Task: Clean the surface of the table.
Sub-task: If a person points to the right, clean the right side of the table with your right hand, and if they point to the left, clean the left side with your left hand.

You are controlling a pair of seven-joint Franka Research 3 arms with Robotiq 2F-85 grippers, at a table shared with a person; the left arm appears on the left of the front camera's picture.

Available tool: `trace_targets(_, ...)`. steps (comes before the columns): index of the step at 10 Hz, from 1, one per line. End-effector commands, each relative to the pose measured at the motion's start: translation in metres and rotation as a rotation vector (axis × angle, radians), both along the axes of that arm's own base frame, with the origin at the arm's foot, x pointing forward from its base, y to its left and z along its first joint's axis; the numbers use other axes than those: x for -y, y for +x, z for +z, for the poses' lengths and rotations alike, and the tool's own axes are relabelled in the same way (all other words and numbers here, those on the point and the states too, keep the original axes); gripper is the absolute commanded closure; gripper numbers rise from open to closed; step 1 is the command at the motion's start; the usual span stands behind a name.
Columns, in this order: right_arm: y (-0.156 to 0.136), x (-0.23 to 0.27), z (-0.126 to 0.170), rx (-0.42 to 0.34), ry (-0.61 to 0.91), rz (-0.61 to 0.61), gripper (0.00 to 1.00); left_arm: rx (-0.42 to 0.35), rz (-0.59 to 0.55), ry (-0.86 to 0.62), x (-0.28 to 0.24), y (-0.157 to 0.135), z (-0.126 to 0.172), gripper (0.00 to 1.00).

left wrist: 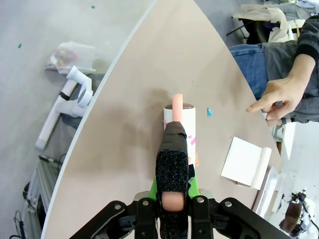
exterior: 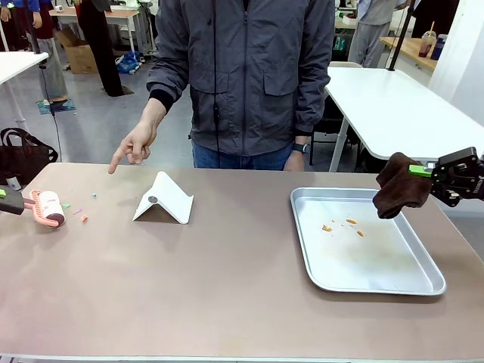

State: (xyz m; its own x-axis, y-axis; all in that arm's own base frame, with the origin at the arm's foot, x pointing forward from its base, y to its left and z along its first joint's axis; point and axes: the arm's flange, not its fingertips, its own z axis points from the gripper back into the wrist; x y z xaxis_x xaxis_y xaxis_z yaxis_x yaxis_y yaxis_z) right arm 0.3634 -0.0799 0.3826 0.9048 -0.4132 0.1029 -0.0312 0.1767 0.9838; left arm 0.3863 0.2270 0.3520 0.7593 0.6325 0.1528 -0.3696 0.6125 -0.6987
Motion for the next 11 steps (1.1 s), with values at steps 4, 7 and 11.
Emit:
trace_targets(4, 0.002, -0.003, 0.005, 0.0, 0.002, -0.013, 1.0, -0.055, -0.021, 0.012, 0.007, 0.002, -0.01, 0.78)
trace_targets(7, 0.002, -0.003, 0.005, 0.0, 0.002, -0.013, 1.0, -0.091, -0.03, -0.005, 0.015, 0.015, -0.024, 0.78)
trace_targets(11, 0.002, -0.003, 0.005, 0.0, 0.002, -0.013, 1.0, -0.084, -0.026, -0.025, 0.037, 0.034, -0.033, 0.78)
